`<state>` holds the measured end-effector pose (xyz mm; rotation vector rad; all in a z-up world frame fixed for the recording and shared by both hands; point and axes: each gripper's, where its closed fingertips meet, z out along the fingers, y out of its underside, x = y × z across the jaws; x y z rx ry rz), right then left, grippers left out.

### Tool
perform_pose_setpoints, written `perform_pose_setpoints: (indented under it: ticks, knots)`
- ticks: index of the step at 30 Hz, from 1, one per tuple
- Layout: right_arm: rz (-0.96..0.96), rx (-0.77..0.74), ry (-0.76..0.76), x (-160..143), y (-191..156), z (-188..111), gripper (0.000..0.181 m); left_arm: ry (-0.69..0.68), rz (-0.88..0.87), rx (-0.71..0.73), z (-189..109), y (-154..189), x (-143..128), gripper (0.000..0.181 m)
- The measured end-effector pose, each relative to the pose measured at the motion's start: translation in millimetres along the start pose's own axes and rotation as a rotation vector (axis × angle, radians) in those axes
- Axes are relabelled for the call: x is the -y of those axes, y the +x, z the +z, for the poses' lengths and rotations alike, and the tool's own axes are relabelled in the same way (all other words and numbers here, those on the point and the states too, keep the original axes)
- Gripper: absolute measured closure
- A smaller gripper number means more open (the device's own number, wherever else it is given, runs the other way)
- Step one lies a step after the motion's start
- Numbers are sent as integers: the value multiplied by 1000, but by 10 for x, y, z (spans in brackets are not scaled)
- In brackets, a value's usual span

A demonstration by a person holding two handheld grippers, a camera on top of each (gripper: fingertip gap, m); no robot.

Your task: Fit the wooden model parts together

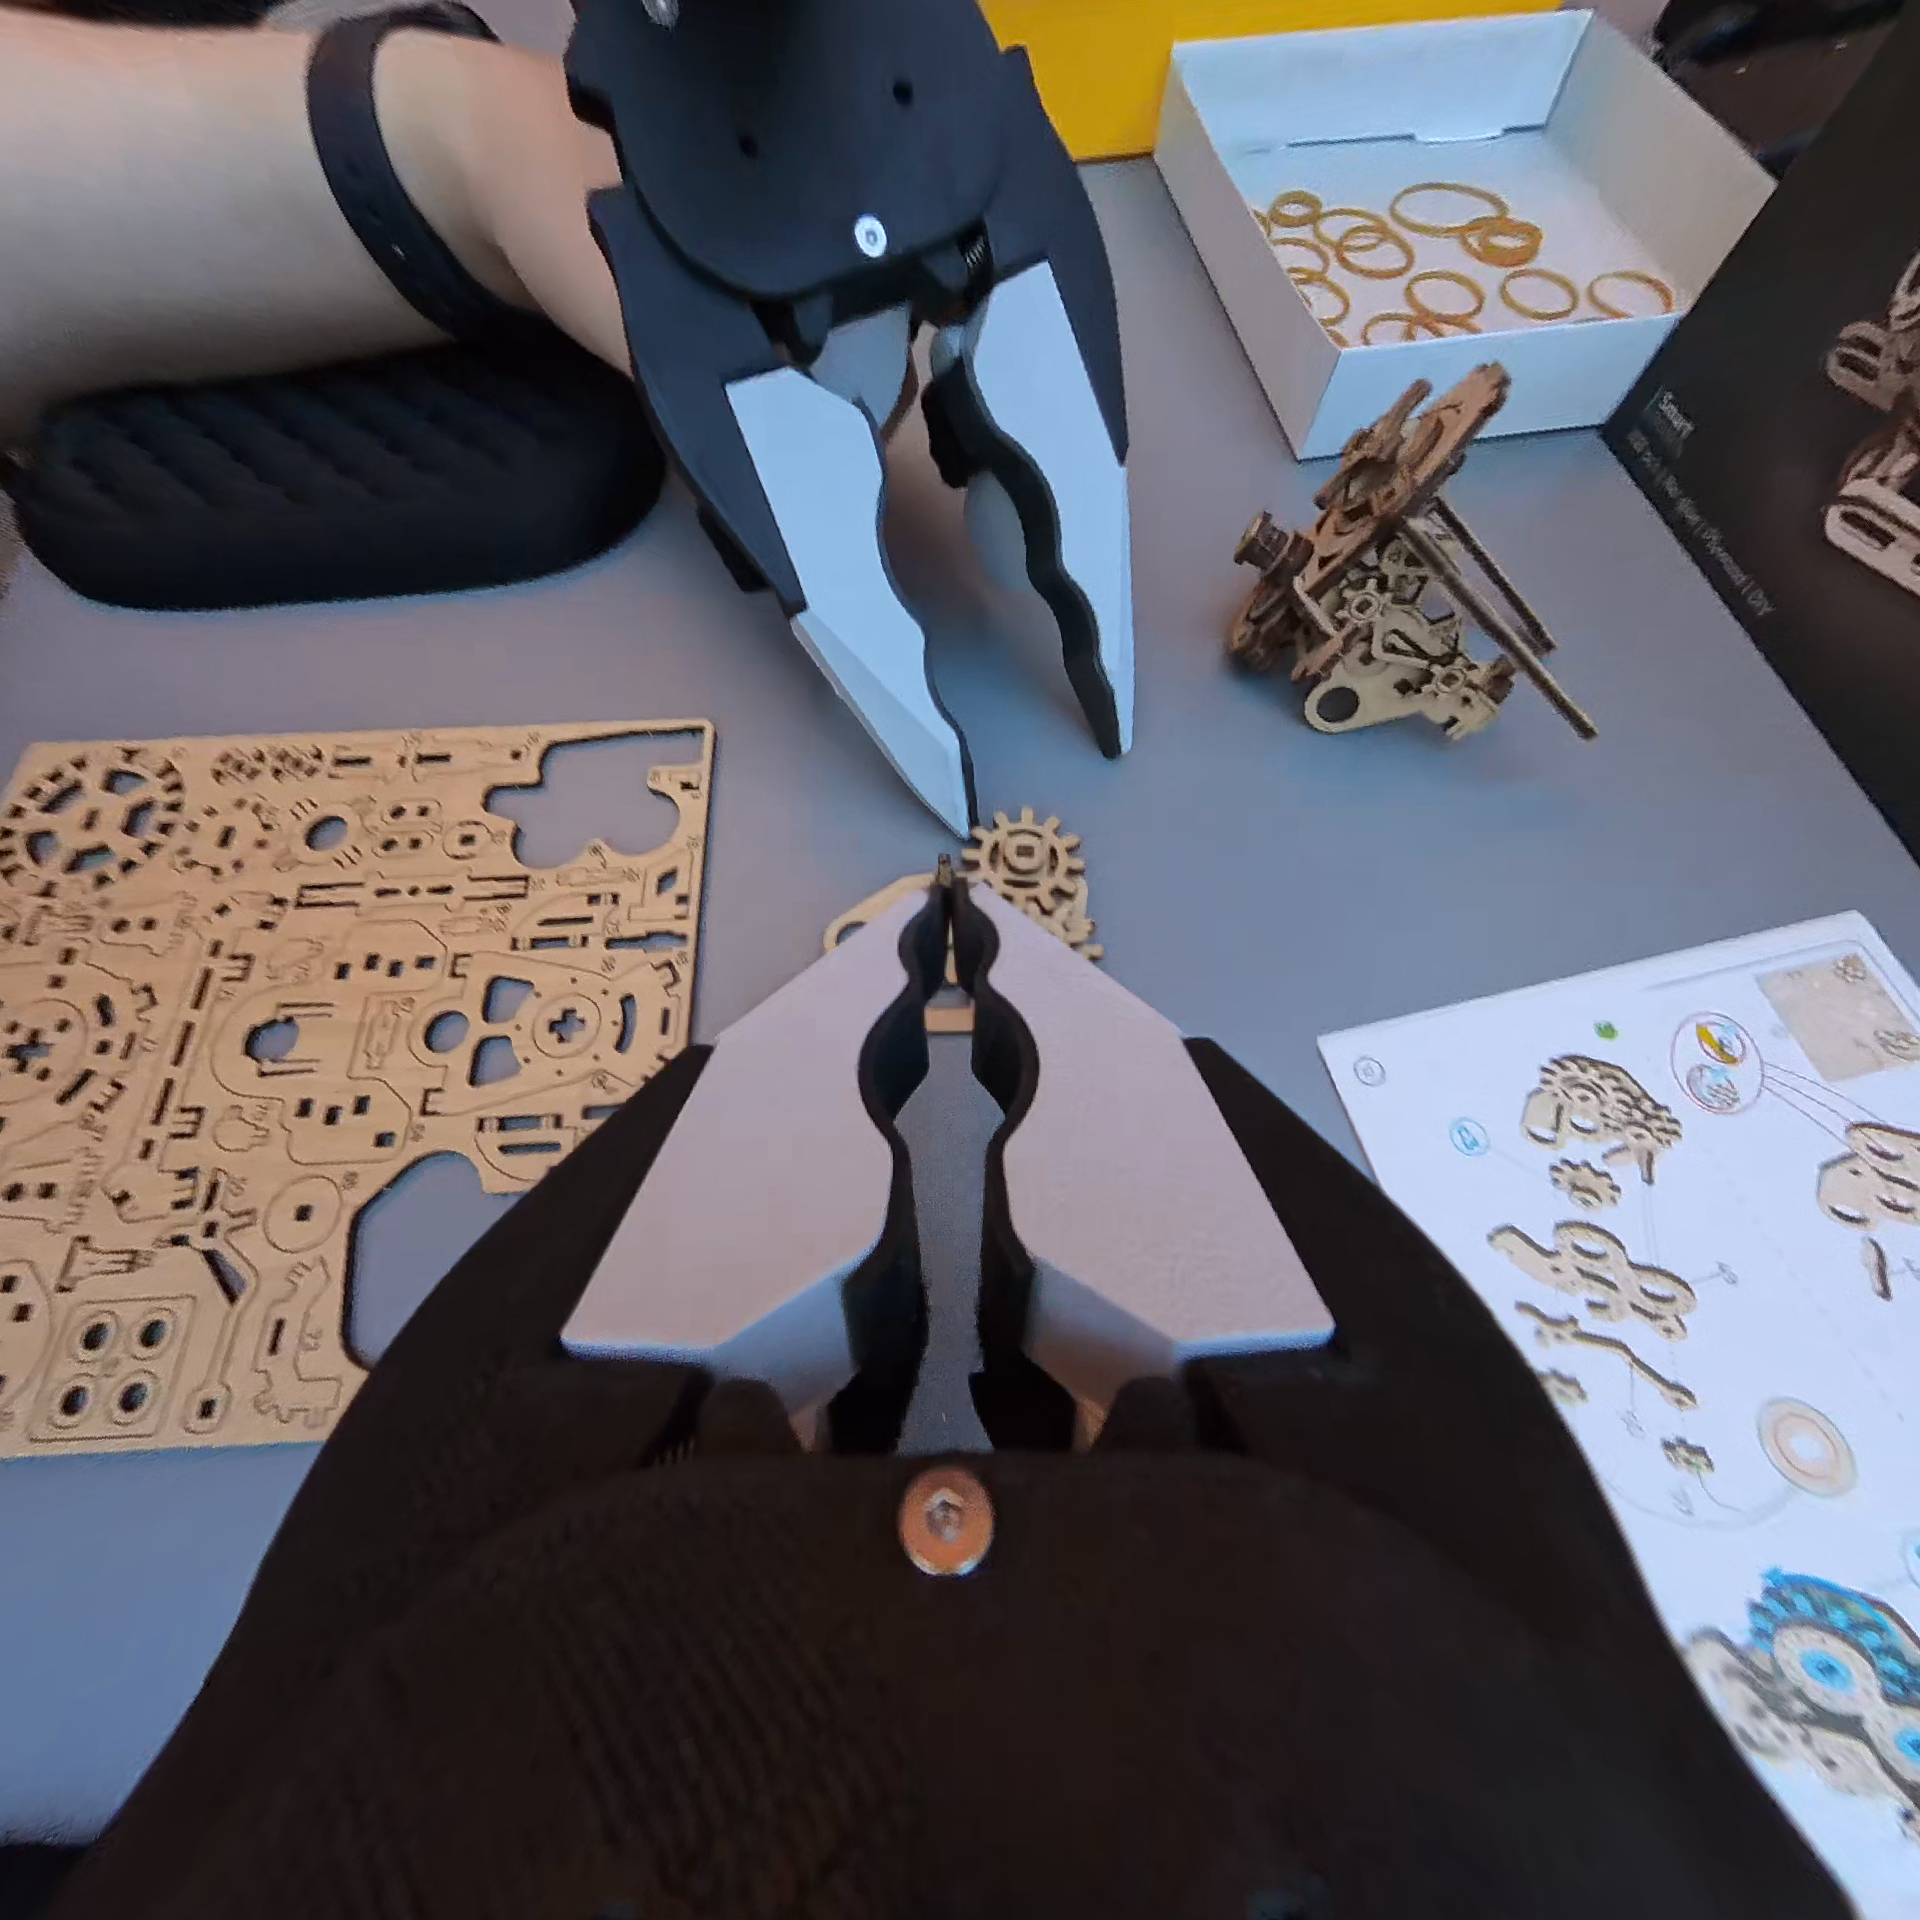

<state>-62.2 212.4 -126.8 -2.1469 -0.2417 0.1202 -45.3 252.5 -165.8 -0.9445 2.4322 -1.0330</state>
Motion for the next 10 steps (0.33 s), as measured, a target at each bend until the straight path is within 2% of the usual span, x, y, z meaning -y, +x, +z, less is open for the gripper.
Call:
perform_pose_setpoints:
  ticks: [2, 10]
  knots:
    - [28, 31, -28, -8, -21, 79, 181, 0, 0, -1, 0, -1, 0, 140]
    - [-5, -6, -104, -162, -32, 198, 181, -7, -2, 4, -10, -14, -10, 141]
